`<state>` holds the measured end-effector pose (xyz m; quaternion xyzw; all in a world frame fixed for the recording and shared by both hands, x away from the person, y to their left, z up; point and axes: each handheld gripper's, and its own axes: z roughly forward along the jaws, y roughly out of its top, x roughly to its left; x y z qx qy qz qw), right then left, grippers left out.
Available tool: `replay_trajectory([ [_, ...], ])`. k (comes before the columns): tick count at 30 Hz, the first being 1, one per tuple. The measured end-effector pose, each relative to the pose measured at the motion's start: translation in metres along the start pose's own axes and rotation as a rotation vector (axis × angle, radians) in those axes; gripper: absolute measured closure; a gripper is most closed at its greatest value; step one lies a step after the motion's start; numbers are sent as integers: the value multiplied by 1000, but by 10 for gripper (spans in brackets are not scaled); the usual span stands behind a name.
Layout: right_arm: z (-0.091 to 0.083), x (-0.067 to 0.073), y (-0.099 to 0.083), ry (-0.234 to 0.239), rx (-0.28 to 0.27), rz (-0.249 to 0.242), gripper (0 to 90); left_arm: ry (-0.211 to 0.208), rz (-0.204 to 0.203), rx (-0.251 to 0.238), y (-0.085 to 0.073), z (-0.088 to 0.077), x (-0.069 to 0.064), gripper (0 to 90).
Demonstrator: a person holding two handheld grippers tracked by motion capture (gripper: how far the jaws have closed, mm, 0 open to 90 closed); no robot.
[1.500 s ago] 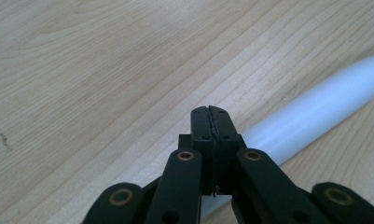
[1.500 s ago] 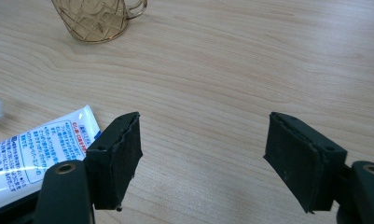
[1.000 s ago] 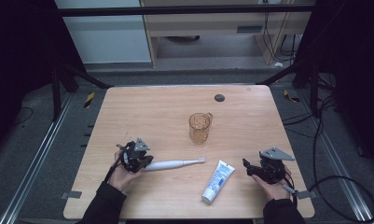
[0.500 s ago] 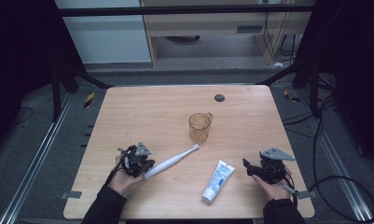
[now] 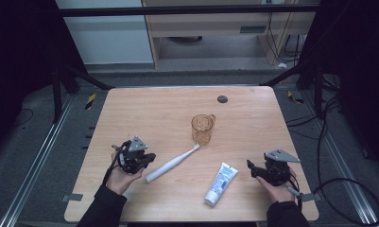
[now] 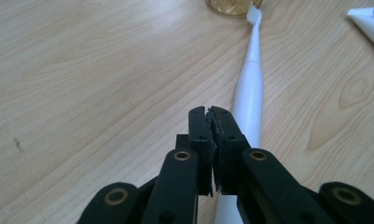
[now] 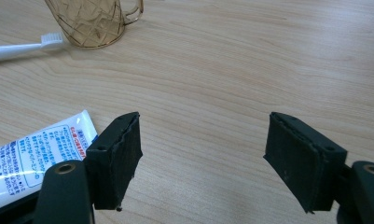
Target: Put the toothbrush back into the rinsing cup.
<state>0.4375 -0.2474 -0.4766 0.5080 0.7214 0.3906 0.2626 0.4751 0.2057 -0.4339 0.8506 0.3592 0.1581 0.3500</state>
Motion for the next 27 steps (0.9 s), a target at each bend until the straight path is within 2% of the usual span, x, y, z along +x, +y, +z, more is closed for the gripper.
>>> replay_trajectory([
  [10,0,-1,1,-3,-2,0,265,-12,0,-14,11,-6,-4,738],
  [16,-1,-2,2,-7,-2,0,264,-31,24,-2,25,-8,-6,659],
  [22,-1,-2,2,-13,2,-8,263,-40,33,15,39,1,-7,623],
  [27,0,-3,2,-8,6,-8,263,-50,57,53,47,15,-13,601],
])
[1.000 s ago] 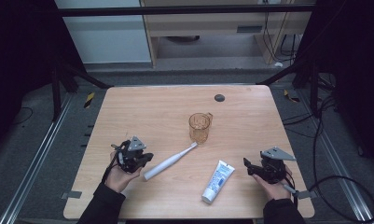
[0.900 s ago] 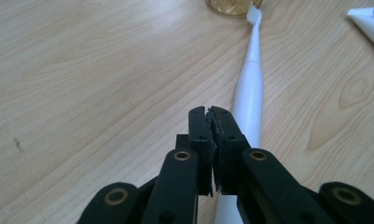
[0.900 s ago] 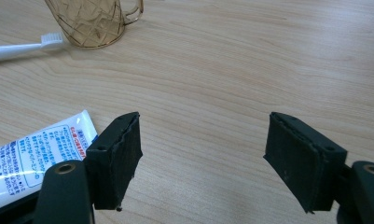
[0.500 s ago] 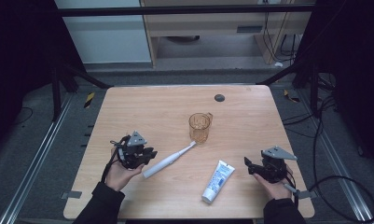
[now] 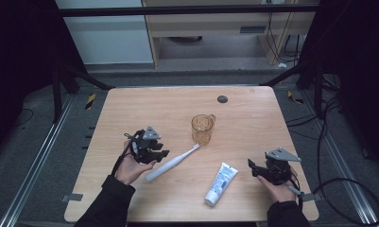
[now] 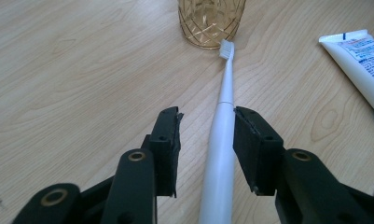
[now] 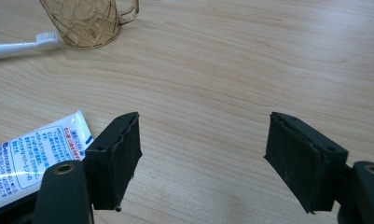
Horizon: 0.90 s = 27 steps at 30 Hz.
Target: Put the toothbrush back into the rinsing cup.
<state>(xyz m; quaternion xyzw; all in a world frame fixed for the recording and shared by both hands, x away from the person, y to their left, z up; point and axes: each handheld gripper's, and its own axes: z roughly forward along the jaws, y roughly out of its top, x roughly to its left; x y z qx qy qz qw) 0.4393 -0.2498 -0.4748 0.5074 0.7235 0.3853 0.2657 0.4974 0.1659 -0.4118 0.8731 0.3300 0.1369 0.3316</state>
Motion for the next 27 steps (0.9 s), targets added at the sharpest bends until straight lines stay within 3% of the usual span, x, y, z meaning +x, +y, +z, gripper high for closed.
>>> replay_trajectory([
  [27,4,-1,-2,14,21,-18,263,-35,53,169,11,56,-3,549],
])
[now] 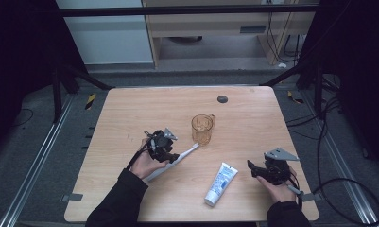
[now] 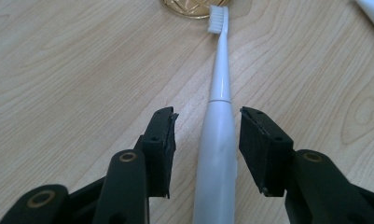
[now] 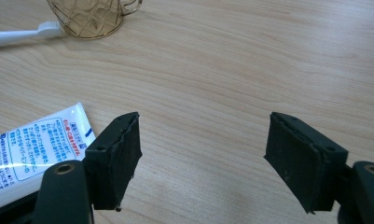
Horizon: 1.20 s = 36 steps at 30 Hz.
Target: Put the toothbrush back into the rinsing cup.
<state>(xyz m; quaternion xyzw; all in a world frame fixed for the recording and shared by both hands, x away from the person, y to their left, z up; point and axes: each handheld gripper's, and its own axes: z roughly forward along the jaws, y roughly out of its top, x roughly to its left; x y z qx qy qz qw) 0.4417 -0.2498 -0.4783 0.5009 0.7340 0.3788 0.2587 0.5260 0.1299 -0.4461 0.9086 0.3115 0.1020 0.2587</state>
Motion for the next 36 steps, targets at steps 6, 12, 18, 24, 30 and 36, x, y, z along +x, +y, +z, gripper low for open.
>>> replay_trajectory([
  [6,1,0,0,1,4,3,263,-10,3,35,1,9,1,552],
  [12,1,0,0,1,5,2,264,-22,28,79,1,17,-1,561],
  [18,1,0,0,1,5,-1,264,-35,25,96,1,23,-1,599],
  [24,1,0,0,3,9,0,265,-53,20,119,2,30,0,635],
  [30,1,0,-1,3,11,-1,265,-51,30,128,3,31,-2,663],
  [36,1,0,-1,2,12,-2,265,-42,43,131,2,29,-4,670],
])
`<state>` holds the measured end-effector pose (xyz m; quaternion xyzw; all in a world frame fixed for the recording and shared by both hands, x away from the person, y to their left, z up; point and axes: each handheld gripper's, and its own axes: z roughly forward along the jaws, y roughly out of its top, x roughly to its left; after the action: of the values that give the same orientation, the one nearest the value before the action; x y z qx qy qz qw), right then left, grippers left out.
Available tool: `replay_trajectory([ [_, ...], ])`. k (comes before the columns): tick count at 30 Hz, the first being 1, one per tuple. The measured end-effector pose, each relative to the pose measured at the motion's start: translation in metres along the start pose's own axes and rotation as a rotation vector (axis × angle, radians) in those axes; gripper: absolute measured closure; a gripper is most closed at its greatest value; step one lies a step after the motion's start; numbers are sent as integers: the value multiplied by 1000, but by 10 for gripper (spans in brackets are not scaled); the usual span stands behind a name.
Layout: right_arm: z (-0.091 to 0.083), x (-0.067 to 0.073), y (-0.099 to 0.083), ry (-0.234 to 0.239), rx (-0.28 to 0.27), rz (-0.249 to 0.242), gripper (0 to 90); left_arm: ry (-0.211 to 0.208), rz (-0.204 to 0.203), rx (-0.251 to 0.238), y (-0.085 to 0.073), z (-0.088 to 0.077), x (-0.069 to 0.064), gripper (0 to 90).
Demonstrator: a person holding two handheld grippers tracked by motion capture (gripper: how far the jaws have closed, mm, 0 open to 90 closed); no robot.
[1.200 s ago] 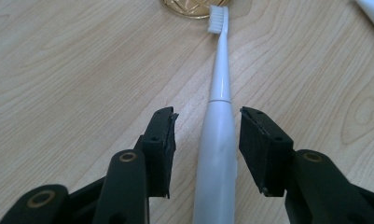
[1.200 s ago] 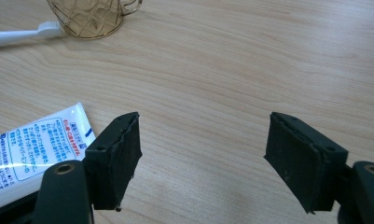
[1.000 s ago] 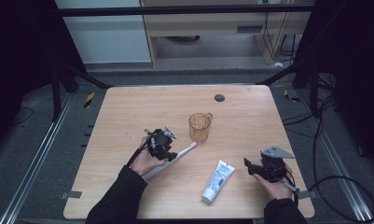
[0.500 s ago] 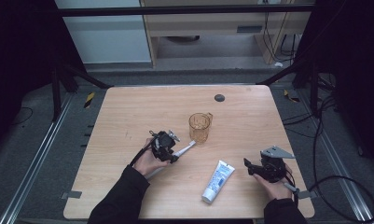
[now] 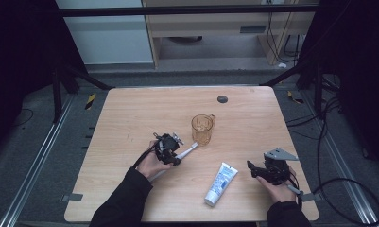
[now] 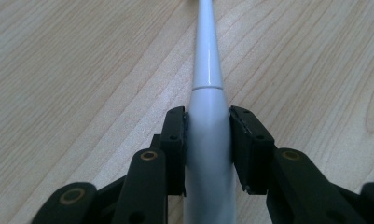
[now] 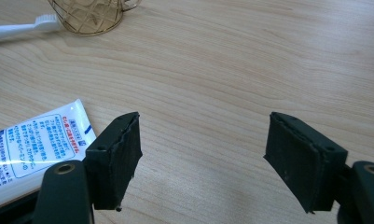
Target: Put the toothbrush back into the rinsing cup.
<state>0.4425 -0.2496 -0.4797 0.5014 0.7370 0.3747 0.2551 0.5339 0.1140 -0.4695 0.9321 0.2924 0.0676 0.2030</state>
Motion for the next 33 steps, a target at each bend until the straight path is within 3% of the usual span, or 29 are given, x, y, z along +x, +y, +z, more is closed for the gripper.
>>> replay_trajectory([
  [9,0,-1,-1,0,2,4,267,17,3,-78,-1,-25,-4,673],
  [23,1,-1,-2,2,7,3,269,62,-70,-278,-9,-72,1,675],
  [25,1,-1,-2,1,8,5,269,77,-80,-319,-9,-83,1,675],
  [33,1,-1,-1,-2,4,3,267,122,-112,-427,-8,-105,5,675],
])
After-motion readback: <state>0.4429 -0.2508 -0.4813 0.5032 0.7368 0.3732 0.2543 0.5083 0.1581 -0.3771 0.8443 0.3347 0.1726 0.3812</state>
